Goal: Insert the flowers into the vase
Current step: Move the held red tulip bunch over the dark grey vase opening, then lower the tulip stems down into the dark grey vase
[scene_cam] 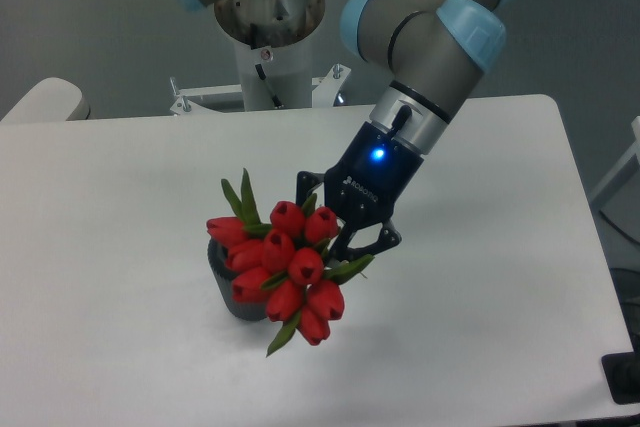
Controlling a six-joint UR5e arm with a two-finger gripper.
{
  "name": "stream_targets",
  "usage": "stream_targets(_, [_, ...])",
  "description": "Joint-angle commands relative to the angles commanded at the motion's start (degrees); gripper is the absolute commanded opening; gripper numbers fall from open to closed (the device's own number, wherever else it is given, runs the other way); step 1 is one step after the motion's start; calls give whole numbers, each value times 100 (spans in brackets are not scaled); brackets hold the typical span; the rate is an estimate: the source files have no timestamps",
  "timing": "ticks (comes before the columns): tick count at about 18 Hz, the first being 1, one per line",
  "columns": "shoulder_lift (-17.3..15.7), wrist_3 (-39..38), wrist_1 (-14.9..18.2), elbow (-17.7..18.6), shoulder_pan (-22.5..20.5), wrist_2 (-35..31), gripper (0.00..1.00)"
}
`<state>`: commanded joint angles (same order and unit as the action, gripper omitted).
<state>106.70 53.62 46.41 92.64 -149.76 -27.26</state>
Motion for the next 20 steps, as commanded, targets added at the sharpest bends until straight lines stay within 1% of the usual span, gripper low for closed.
stream_targets(2, [-61, -87, 9, 44, 26, 168, 26])
stream_targets(4, [-280, -455, 9, 35, 17, 247, 26])
stream_targets(5, [-290, -544, 0, 35, 17, 352, 26])
stream_targets(7, [-412, -580, 9, 114, 17, 589, 26])
stream_targets(9, [-544, -572, 0, 246, 52, 634, 26])
stream_targets(12, [-685, -598, 0, 281, 88, 652, 26])
stream_targets(15, [-756, -581, 0, 342, 175, 643, 26])
stream_targets(20, [-756, -475, -26, 439, 369, 634, 26])
